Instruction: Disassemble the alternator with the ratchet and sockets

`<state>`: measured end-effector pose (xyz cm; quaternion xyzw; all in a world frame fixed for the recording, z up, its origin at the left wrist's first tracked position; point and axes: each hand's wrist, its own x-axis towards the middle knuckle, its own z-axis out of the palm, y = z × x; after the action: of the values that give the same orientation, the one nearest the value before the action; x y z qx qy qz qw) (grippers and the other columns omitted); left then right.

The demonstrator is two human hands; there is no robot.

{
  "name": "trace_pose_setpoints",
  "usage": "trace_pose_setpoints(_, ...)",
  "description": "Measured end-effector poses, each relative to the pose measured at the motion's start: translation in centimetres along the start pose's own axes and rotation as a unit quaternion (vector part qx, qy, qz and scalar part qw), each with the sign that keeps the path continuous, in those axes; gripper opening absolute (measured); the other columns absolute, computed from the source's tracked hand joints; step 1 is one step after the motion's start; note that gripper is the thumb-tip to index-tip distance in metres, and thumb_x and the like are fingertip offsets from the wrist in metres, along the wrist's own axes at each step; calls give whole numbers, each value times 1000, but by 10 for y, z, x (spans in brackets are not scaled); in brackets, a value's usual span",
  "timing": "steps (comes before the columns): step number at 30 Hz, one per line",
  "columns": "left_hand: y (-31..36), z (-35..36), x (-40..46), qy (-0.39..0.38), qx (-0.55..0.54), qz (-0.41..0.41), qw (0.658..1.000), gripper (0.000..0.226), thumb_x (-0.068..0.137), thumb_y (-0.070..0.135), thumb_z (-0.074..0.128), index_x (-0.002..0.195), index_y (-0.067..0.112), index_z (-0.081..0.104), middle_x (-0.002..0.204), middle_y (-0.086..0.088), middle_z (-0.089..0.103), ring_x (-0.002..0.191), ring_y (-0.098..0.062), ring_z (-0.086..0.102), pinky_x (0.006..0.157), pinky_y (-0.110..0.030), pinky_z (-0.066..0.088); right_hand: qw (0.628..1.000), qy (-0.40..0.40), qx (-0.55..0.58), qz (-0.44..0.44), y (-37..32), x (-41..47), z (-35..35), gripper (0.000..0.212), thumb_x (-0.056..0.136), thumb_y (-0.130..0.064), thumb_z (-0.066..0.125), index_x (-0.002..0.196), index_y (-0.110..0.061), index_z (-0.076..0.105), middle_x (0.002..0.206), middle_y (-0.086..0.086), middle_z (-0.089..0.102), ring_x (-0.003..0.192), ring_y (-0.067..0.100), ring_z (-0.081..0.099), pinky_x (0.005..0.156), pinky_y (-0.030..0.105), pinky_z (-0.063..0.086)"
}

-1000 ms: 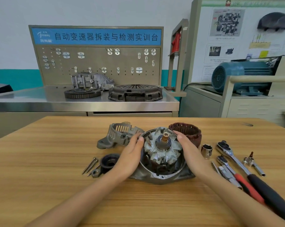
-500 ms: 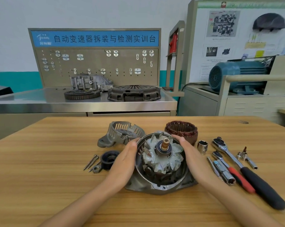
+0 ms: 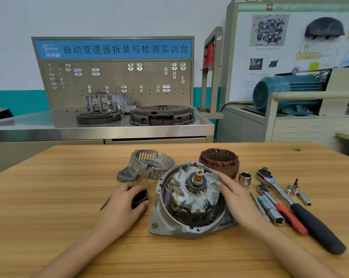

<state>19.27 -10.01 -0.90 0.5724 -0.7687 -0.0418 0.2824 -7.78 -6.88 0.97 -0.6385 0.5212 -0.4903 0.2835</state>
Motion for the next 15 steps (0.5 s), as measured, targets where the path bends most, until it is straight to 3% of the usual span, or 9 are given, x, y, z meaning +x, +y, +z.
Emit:
trace_pose_setpoints(3, 3, 0, -7, 0, -26, 26, 999, 42, 88, 31, 66, 129, 29, 57, 119, 10, 51, 115, -7, 48, 92, -14, 36, 1000, 16, -4, -7, 0, -1, 1, 39, 100, -13, 39, 100, -51, 43, 99, -38, 44, 80, -40, 36, 65, -10, 29)
trace_pose_setpoints(6, 6, 0, -9, 5, -40, 57, 998, 41, 88, 29, 66, 129, 29, 57, 120, 13, 50, 118, -6, 47, 93, -10, 31, 1000, 12, 3, -5, -1, -2, 2, 38, 100, -13, 39, 99, -50, 45, 98, -38, 46, 82, -38, 39, 66, -9, 31)
trace_pose_setpoints(11, 9, -2, -12, 11, -64, 41, 997, 49, 90, 33, 62, 137, 34, 47, 142, 9, 40, 136, -7, 32, 111, -25, 28, 1000, 2, 24, 7, -1, -1, 0, 33, 100, -18, 40, 100, -49, 52, 95, -38, 54, 85, -32, 47, 66, -6, 35)
trace_pose_setpoints(15, 20, -8, -14, 63, -161, 46, 984, 50, 92, 27, 60, 135, 41, 40, 143, 12, 38, 132, -3, 33, 111, -32, 30, 1000, 18, -16, 8, -1, -4, 3, 25, 102, -25, 35, 104, -44, 51, 96, -39, 49, 85, -33, 43, 67, -8, 30)
